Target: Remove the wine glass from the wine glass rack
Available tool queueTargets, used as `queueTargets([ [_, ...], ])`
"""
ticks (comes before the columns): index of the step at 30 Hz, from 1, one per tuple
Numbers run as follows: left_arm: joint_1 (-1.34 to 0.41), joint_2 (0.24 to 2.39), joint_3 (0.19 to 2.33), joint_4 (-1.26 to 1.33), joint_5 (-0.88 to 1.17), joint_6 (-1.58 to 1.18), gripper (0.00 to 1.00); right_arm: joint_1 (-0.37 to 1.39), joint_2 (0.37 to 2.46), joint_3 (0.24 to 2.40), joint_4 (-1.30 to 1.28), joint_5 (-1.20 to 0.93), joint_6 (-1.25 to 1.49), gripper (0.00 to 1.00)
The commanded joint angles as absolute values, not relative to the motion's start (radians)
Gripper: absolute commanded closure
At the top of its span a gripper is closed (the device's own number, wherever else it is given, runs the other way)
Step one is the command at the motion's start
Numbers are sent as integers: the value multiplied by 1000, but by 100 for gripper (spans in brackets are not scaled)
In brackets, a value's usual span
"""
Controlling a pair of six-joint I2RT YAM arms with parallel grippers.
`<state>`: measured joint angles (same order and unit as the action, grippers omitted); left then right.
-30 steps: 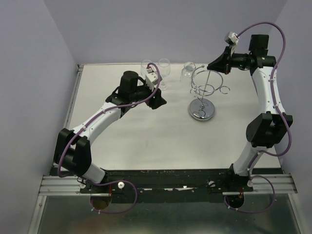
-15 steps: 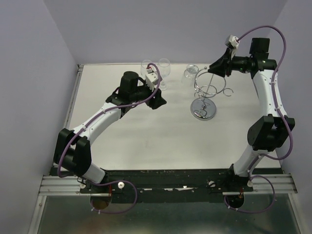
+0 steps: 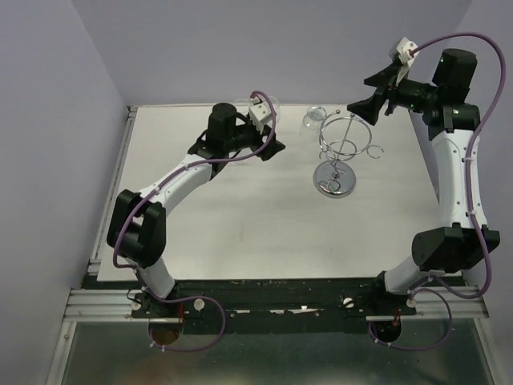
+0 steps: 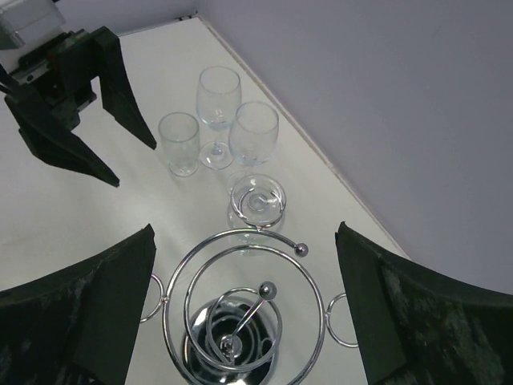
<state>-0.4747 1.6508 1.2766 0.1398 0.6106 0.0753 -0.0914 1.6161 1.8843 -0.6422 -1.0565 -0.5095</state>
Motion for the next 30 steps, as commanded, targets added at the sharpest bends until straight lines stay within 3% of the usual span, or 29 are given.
queueTargets([
  [1, -495, 1753, 1439, 261, 641, 133, 24, -91, 1522, 1846, -534, -902, -312, 0],
  [12, -526, 1977, 1632, 285, 759, 235, 18, -91, 1342, 1652, -466, -879, -245, 0],
  [13, -528, 1988, 1637, 287, 761, 238, 16, -91, 1333, 1638, -469, -879, -244, 0],
  [14, -529, 2002, 1643, 288, 765, 239, 3, -91, 1327, 1632, -477, -882, -247, 0],
  [15, -532, 2016, 1647, 293, 767, 238, 1, -91, 1321, 1628, -486, -882, -247, 0],
  [30, -580, 2246, 1795, 472, 661, 180, 1, -91, 1290, 1646, -656, -885, -293, 0],
])
